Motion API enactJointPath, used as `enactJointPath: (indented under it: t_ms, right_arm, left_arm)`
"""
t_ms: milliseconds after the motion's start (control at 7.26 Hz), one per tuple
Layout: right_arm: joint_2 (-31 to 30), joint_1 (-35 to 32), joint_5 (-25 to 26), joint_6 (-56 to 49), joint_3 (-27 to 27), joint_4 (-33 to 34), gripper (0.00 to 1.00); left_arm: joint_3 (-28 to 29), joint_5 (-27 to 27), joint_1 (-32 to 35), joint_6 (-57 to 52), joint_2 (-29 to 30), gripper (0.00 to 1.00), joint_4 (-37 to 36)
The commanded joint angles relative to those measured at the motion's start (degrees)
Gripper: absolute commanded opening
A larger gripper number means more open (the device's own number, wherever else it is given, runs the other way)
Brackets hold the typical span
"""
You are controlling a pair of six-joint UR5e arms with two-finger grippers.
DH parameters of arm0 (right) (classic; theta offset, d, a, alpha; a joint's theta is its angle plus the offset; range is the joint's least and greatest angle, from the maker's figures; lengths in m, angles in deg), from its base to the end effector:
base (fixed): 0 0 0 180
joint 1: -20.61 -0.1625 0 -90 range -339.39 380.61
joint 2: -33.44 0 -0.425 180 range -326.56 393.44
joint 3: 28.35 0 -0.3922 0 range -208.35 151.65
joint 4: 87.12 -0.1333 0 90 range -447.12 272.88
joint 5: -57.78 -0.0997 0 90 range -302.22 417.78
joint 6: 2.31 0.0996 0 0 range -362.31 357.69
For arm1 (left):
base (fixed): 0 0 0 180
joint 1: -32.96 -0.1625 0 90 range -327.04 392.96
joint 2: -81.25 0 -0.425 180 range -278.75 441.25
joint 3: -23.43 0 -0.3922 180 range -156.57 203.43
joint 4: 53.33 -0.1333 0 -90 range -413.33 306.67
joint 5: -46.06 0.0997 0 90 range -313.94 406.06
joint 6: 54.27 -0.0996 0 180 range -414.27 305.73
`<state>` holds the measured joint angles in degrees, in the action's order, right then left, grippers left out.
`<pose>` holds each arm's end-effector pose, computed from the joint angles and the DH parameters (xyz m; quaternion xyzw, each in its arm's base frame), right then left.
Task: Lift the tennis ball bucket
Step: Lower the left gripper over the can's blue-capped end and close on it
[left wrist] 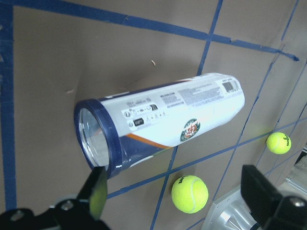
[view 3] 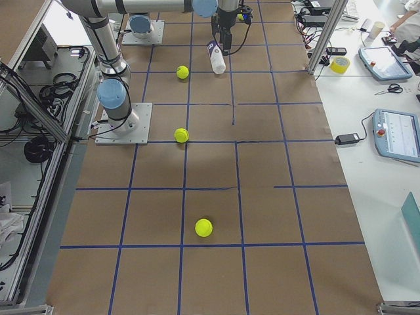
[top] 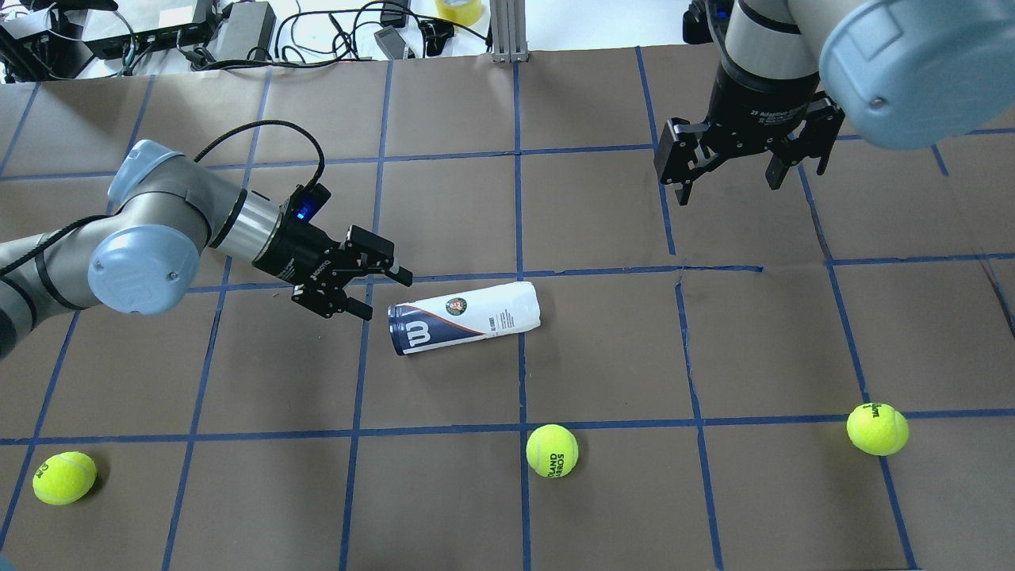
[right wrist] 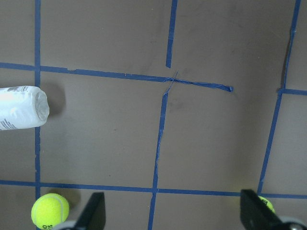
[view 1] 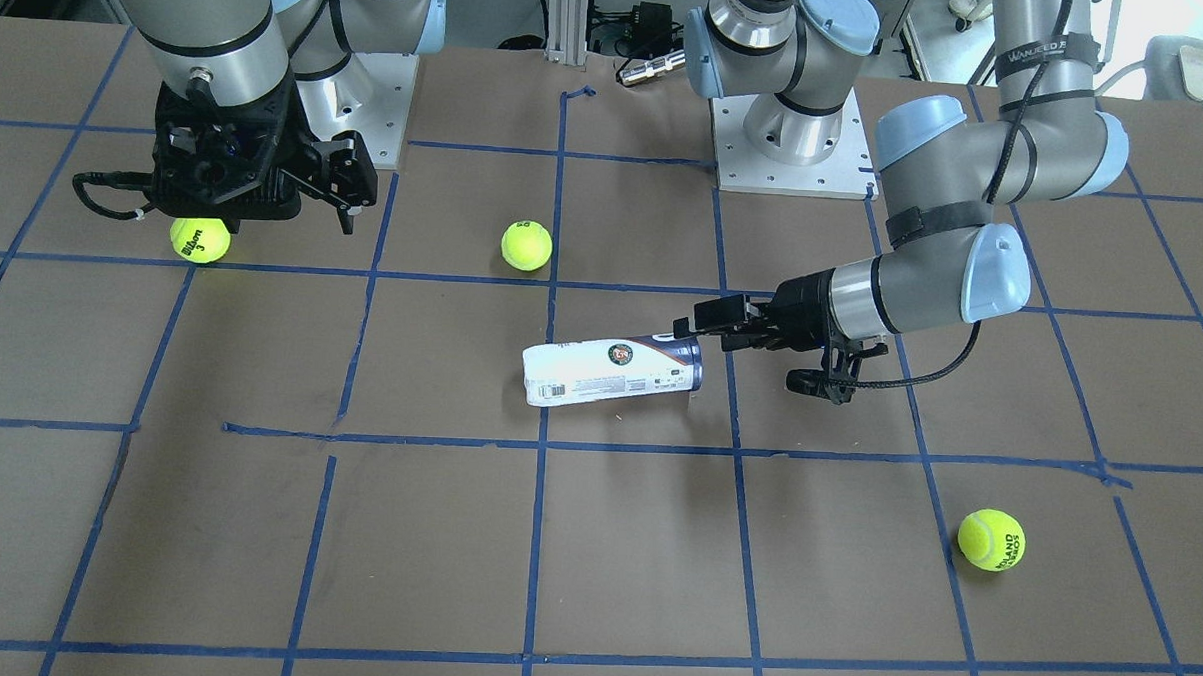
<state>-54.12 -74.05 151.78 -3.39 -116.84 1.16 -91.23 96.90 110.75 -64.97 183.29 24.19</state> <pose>0.1670 -0.4933 0.4769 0.0508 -0.9978 -0.0220 0.0356 -0.0940 -0.4934 0.2324 0.0824 -0.9202 -0.1286 0.3604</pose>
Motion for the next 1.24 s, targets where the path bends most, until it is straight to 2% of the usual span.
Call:
enactJointPath:
  t_ms: [0, 688, 1101]
  right_arm:
    - [0.11, -0.17, -0.13, 0.11, -0.09, 0.31, 1.0]
    - [0.2, -0.17, -0.14, -0.07, -0.18, 0.39, 1.0]
    - [0.28, -0.08, -0.14, 0.02, -0.27, 0.48, 1.0]
  left_arm:
    - [-0.3, -0.13, 0.0, -0.11, 1.75, 1.0, -1.31]
    - [-0.65, 0.13, 0.0, -1.26, 5.27, 1.0, -4.31]
    - [-2.23, -2.65, 0.09, -1.17, 5.53, 1.0, -4.31]
